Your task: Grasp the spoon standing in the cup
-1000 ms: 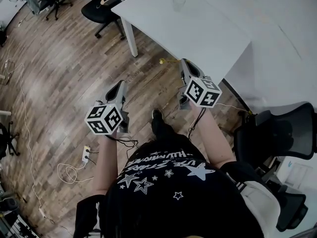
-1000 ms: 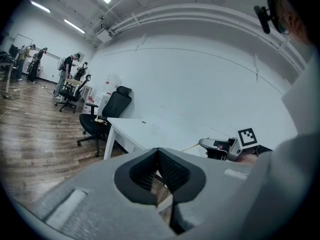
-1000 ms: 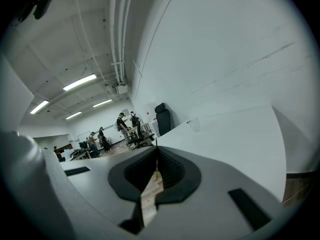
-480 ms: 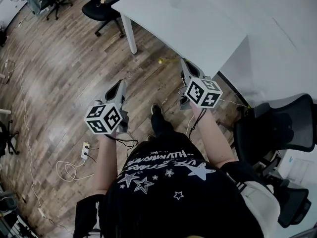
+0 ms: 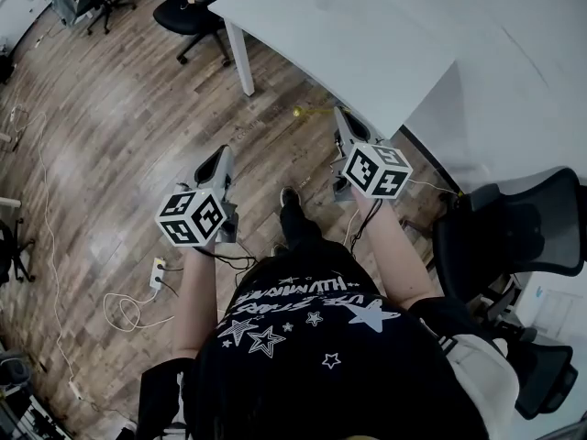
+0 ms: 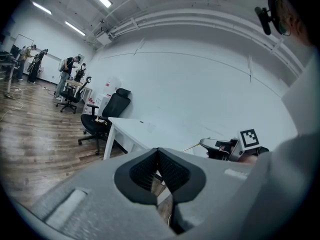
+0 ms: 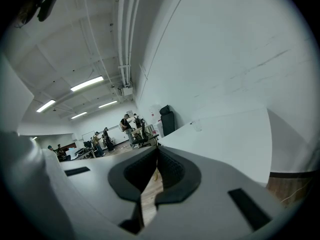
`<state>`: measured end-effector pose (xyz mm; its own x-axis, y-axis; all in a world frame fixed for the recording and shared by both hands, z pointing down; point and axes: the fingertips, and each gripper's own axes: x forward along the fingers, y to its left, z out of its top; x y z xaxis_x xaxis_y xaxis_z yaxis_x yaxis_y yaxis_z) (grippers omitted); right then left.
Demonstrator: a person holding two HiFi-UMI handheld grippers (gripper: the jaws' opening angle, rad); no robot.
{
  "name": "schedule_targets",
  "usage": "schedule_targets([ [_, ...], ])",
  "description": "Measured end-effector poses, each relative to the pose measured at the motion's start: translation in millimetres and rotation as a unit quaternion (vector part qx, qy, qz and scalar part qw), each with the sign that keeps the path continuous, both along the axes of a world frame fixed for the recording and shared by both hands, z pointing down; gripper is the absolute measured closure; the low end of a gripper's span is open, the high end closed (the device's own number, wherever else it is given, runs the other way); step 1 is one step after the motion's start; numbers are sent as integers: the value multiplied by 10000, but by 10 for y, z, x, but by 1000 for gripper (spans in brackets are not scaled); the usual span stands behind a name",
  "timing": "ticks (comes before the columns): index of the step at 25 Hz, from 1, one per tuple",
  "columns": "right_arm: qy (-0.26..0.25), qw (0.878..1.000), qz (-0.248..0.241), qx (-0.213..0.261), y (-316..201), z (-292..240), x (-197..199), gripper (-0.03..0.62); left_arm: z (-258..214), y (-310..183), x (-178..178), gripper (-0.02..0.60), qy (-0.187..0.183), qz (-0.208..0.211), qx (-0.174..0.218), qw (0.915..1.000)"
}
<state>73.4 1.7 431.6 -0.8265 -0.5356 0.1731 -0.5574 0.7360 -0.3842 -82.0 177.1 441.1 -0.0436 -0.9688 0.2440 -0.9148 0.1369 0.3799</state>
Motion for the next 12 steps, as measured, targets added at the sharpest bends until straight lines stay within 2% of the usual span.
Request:
schedule_targets([
  [12, -72, 10000, 48, 11, 87, -51, 89, 580, -83, 94, 51, 575, -112, 27, 51, 9999],
])
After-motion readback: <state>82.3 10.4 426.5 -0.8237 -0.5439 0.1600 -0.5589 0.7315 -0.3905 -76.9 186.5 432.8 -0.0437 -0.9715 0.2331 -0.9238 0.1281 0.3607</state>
